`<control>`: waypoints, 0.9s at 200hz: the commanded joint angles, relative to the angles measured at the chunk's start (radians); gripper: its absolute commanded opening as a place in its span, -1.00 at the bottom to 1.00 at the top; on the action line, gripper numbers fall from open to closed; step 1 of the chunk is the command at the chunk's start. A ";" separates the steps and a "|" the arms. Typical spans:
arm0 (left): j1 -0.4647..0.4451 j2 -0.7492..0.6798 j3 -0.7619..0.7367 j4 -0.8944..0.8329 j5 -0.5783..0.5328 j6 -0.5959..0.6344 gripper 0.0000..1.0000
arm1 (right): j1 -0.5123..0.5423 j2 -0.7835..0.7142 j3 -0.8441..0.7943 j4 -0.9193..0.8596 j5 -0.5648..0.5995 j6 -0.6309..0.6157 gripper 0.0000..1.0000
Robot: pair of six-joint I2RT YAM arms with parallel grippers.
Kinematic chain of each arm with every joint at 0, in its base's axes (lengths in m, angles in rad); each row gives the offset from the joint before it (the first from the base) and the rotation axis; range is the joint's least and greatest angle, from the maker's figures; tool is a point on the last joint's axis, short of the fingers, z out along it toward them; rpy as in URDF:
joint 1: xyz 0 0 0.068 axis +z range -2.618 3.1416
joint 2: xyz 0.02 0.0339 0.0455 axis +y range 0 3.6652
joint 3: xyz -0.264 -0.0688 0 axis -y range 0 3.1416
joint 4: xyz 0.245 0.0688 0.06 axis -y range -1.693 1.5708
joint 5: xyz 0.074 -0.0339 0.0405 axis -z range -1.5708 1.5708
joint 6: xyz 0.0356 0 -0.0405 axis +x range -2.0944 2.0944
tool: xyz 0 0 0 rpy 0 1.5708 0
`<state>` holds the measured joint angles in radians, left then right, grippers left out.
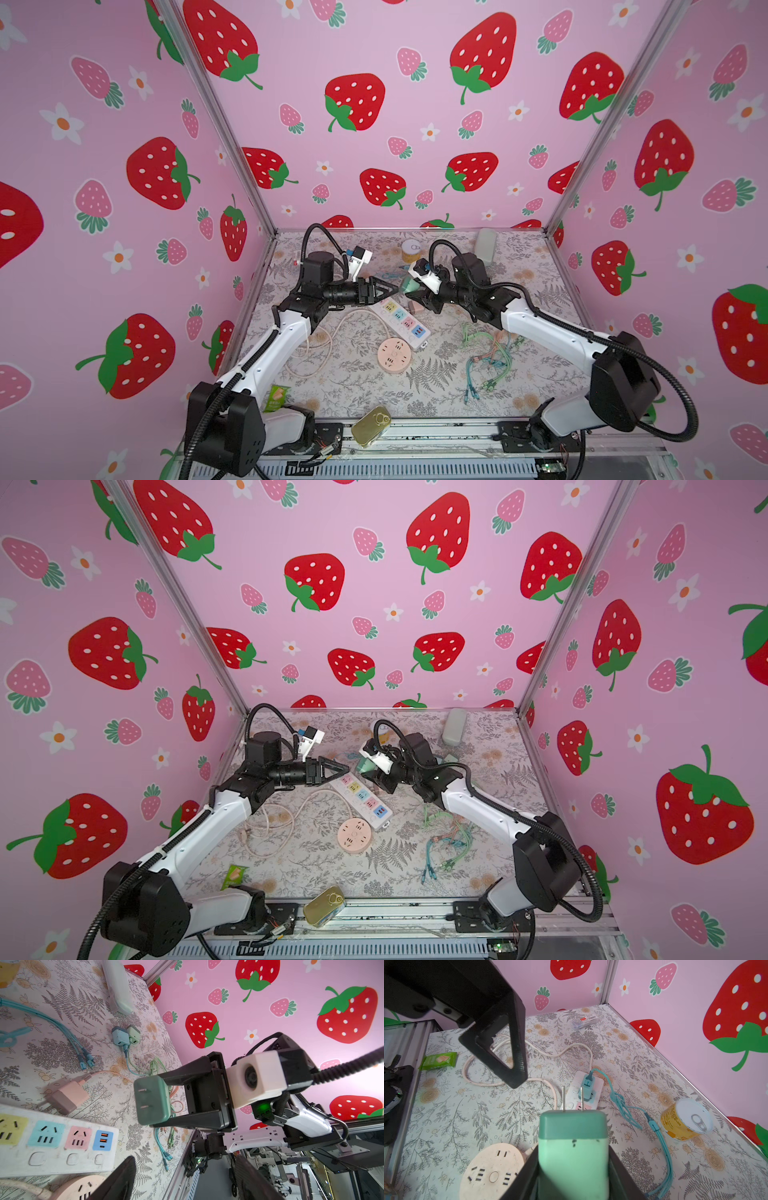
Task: Insert the plug
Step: 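Lift the mint-green plug toward the left gripper while the left gripper reaches toward it, then close the left gripper on the mint-green plug while the right gripper opens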
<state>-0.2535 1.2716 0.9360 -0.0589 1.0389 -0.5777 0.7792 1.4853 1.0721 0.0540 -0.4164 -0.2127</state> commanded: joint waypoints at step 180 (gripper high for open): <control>-0.032 0.076 0.095 -0.038 0.045 0.006 -0.12 | 0.087 -0.045 0.000 0.050 0.005 -0.083 -0.51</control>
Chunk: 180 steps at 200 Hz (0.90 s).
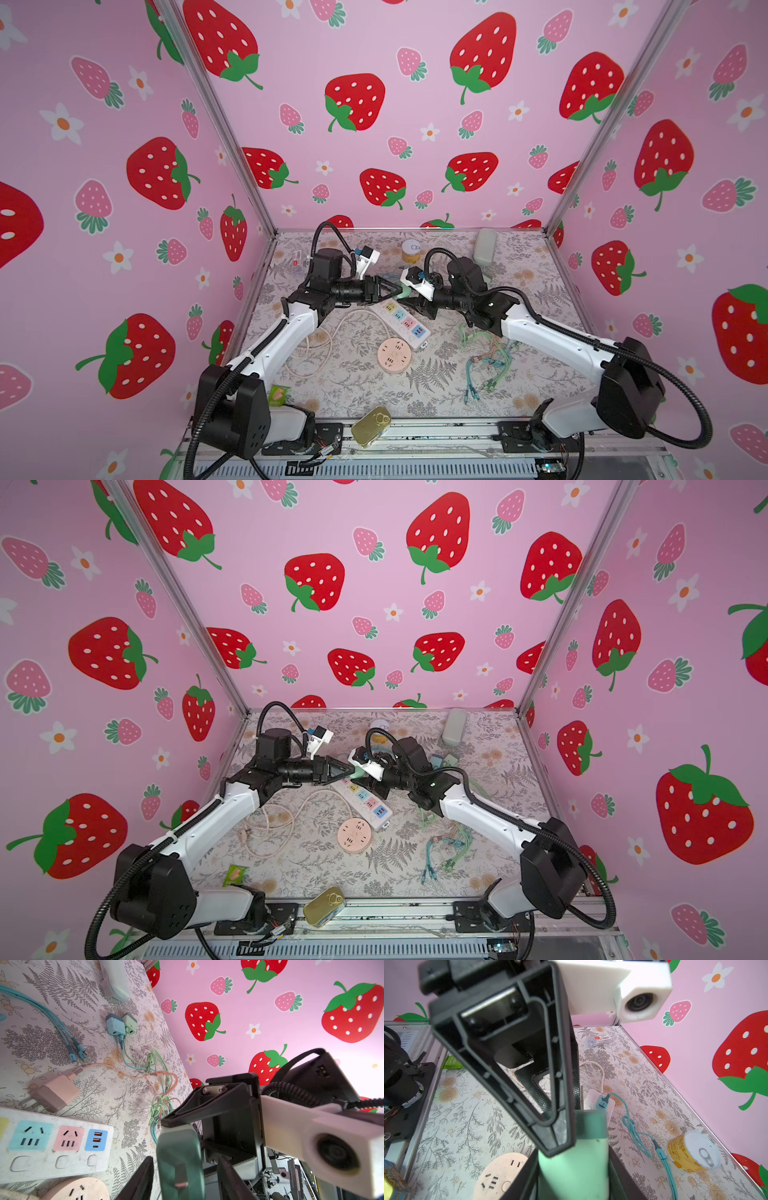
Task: Insert the plug
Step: 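Close the left gripper on the mint-green plug while the right gripper opens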
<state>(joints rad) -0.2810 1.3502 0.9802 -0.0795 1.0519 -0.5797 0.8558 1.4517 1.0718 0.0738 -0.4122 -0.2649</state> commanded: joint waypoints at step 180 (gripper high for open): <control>-0.004 0.041 0.075 0.114 -0.084 -0.023 -1.00 | -0.042 -0.224 -0.209 0.265 -0.074 0.422 0.35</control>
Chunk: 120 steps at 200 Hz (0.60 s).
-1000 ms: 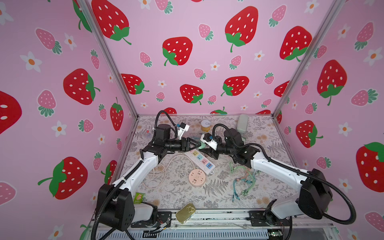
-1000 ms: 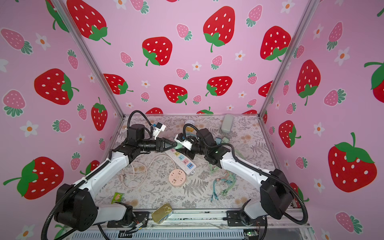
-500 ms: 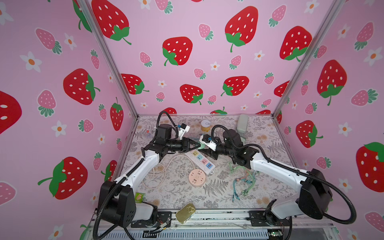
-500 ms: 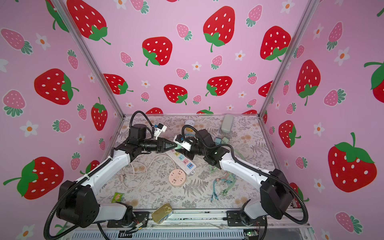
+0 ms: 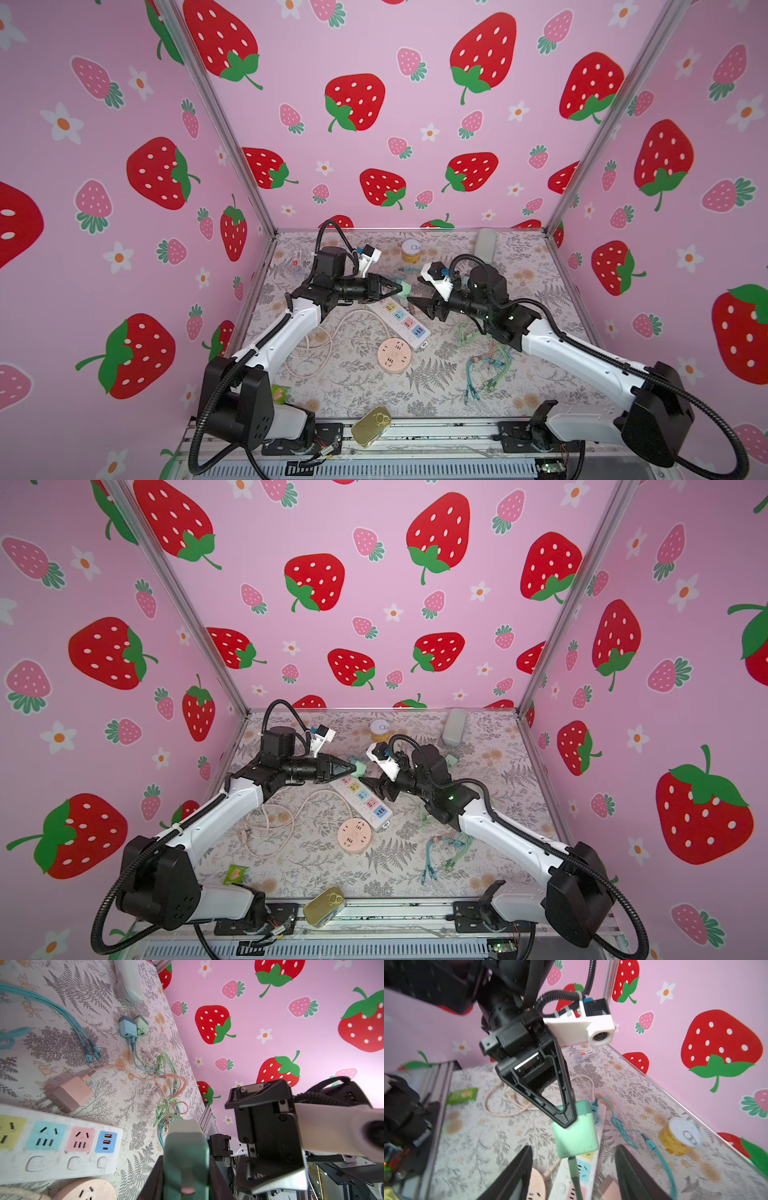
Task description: Insert the plug
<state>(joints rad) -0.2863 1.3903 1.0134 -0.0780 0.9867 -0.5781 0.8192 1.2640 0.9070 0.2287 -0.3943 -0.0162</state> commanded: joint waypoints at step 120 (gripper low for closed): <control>-0.071 -0.056 -0.054 0.703 -0.032 -0.213 -1.00 | -0.078 -0.006 -0.315 0.848 -0.145 0.800 0.44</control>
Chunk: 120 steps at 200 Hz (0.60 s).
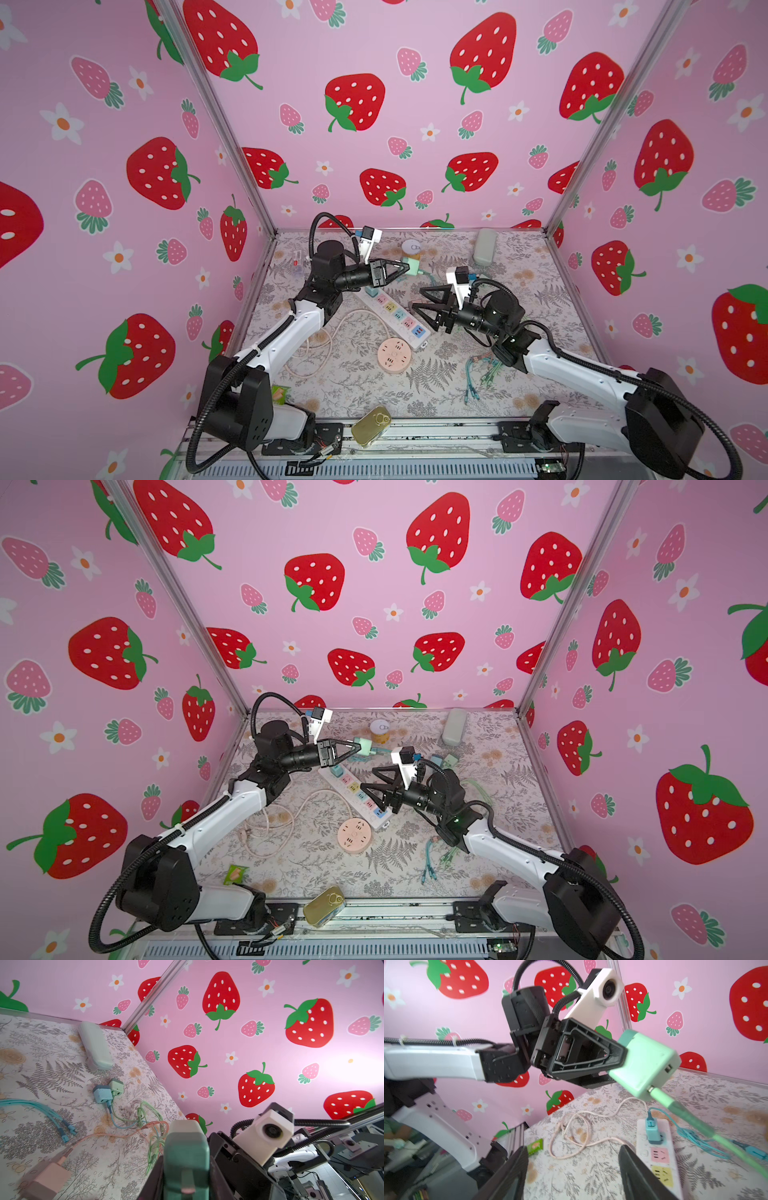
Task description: Insert the plug
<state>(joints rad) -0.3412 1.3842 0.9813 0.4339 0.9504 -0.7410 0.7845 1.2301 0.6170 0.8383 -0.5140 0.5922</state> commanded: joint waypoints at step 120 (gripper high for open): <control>-0.075 -0.085 -0.123 0.413 -0.044 -0.088 -1.00 | -0.110 0.159 0.064 0.514 -0.141 0.402 0.33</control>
<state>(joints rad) -0.4030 1.3190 0.8658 0.7517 0.9195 -0.8112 0.6788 1.3697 0.6411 1.2400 -0.6346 0.9237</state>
